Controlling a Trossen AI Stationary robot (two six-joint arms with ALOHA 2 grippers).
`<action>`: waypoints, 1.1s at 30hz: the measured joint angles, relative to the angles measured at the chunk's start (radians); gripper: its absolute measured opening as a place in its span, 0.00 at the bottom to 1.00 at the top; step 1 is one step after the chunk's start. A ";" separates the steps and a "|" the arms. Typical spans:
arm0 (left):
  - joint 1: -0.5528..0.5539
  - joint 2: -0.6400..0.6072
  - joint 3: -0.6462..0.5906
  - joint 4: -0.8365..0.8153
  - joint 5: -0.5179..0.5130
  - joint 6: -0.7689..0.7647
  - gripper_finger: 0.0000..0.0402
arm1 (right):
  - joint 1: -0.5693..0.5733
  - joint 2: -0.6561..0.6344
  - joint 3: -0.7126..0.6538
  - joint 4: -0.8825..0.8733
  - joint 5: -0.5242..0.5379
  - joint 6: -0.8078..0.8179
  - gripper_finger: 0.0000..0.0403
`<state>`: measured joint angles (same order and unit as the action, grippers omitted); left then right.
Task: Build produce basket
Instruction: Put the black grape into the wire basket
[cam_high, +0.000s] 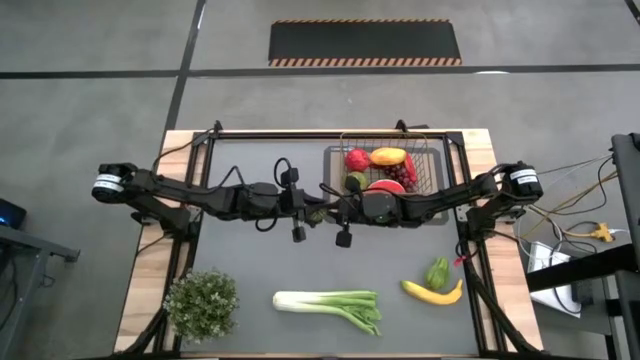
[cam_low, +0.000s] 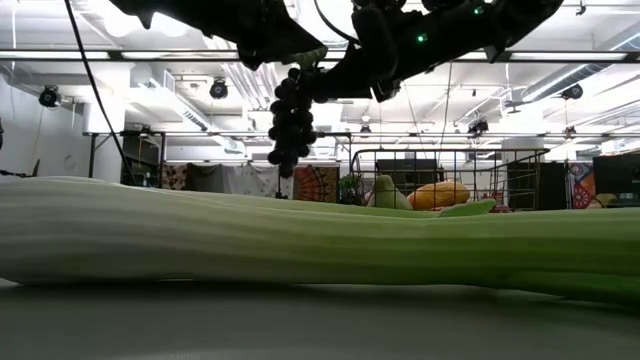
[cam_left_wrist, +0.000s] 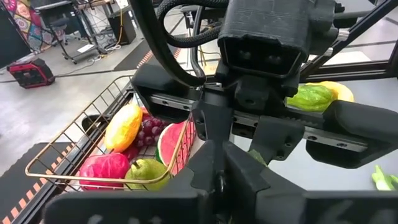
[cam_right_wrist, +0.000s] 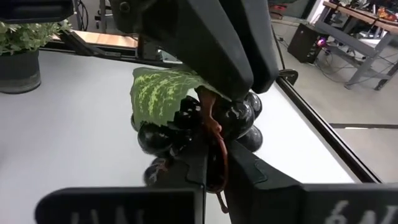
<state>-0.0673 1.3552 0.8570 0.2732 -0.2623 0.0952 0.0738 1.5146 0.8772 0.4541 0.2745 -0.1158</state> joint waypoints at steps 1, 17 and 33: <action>0.001 0.000 0.000 -0.001 0.000 0.002 0.04 | 0.000 0.000 0.000 0.000 -0.008 0.001 0.04; 0.002 -0.105 0.000 -0.115 -0.026 0.230 0.51 | -0.001 -0.070 0.130 -0.389 0.110 0.046 0.03; 0.002 -0.285 -0.162 0.021 -0.026 0.225 0.53 | -0.064 -0.177 0.452 -1.070 0.436 0.193 0.03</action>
<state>-0.0658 1.0699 0.6952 0.2939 -0.2886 0.3206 0.0100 1.3375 1.3294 -0.6159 0.7107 0.0776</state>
